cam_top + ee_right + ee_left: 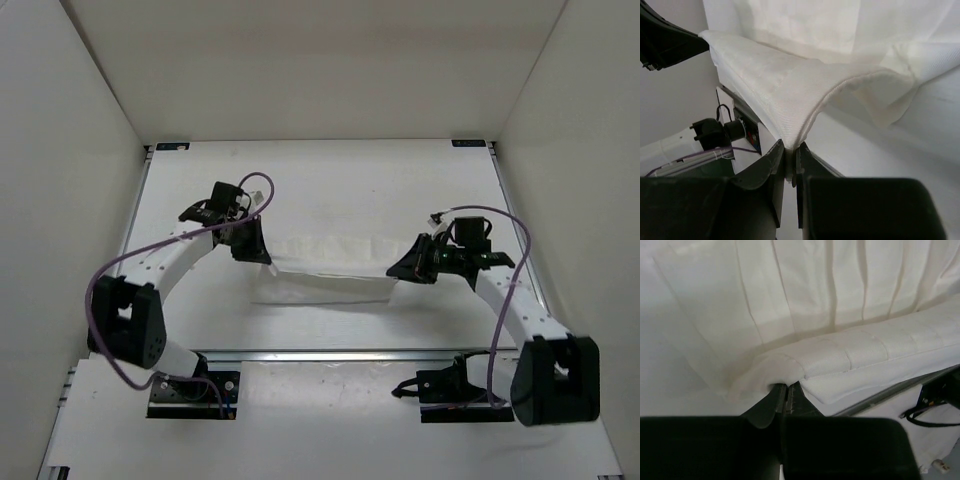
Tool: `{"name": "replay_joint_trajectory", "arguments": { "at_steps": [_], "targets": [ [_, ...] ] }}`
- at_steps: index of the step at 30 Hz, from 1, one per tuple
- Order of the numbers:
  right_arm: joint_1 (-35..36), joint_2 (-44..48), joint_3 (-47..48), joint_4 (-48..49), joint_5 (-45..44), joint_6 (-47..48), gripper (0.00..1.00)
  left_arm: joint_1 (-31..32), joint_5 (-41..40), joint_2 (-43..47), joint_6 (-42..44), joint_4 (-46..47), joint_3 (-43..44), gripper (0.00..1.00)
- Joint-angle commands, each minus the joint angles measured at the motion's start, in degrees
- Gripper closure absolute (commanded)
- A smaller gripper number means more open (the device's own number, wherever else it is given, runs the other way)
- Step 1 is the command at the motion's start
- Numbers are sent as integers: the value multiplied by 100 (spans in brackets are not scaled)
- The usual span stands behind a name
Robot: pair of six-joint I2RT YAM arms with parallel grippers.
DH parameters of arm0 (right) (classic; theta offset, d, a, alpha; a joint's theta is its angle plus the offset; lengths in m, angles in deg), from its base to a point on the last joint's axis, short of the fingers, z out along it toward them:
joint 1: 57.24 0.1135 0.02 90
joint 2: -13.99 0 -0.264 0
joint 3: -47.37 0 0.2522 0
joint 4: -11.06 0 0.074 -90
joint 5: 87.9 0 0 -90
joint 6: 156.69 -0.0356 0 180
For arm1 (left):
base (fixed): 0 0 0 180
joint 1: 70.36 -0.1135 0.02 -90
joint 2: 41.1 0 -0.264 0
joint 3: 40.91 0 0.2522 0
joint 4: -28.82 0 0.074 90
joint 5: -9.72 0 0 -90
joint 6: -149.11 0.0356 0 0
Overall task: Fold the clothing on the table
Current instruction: Fold the skirt
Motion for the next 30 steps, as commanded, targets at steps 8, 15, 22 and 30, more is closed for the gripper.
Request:
{"name": "replay_joint_trajectory", "arguments": {
  "at_steps": [8, 15, 22, 30],
  "targets": [
    [-47, -2981, 2167, 1731, -264, 60, 88, -629, -396, -1697, -149, 772, 1446, 48],
    [-12, -3321, 3102, 1276, -796, 234, 55, -936, 457, -1796, -439, 983, 2028, 40],
    [-372, -2020, 1576, 924, -1546, 367, 43, -542, 186, -619, -535, 1238, 544, 36],
    [-680, -1210, -396, 2127, -1265, -398, 36, -199, -113, 692, -1098, 2133, -1688, 37]
  ]
}}
